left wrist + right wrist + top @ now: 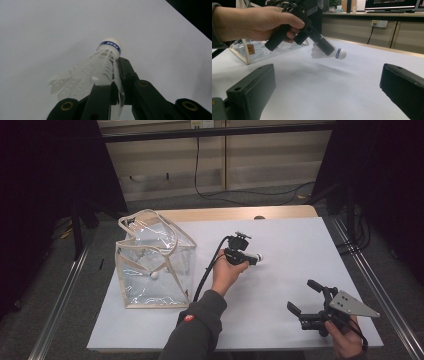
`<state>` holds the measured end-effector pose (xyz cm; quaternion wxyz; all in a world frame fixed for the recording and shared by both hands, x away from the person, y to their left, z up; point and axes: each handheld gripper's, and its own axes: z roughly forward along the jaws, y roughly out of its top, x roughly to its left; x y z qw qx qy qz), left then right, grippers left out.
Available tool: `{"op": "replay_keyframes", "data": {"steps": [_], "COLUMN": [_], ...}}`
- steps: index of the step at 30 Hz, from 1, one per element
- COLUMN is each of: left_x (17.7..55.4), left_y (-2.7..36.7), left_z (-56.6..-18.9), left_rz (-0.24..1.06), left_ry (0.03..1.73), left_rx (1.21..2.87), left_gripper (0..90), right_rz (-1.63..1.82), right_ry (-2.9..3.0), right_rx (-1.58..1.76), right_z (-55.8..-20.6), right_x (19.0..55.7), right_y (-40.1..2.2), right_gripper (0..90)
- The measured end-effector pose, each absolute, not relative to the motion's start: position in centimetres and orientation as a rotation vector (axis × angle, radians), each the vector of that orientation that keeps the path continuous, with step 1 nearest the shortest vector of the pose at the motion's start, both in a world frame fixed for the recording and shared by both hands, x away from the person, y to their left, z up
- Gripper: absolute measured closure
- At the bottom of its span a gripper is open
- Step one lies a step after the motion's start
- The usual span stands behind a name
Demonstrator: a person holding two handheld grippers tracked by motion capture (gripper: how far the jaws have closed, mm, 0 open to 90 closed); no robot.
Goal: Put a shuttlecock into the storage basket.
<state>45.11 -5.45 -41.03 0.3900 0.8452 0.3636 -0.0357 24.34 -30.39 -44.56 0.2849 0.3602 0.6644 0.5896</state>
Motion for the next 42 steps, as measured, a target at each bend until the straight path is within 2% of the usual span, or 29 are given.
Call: {"op": "replay_keyframes", "data": {"steps": [42], "left_x": [44.0], "left_y": [-1.4], "left_z": [-36.3], "left_rz": [-0.146], "left_ry": [0.918], "left_rx": [2.185], "left_gripper": [88.3], "right_rz": [1.581], "right_ry": [1.778], "right_rx": [0.96], "right_z": [-44.6], "right_x": [24.4], "right_y": [-30.3], "right_gripper": [0.1]}}
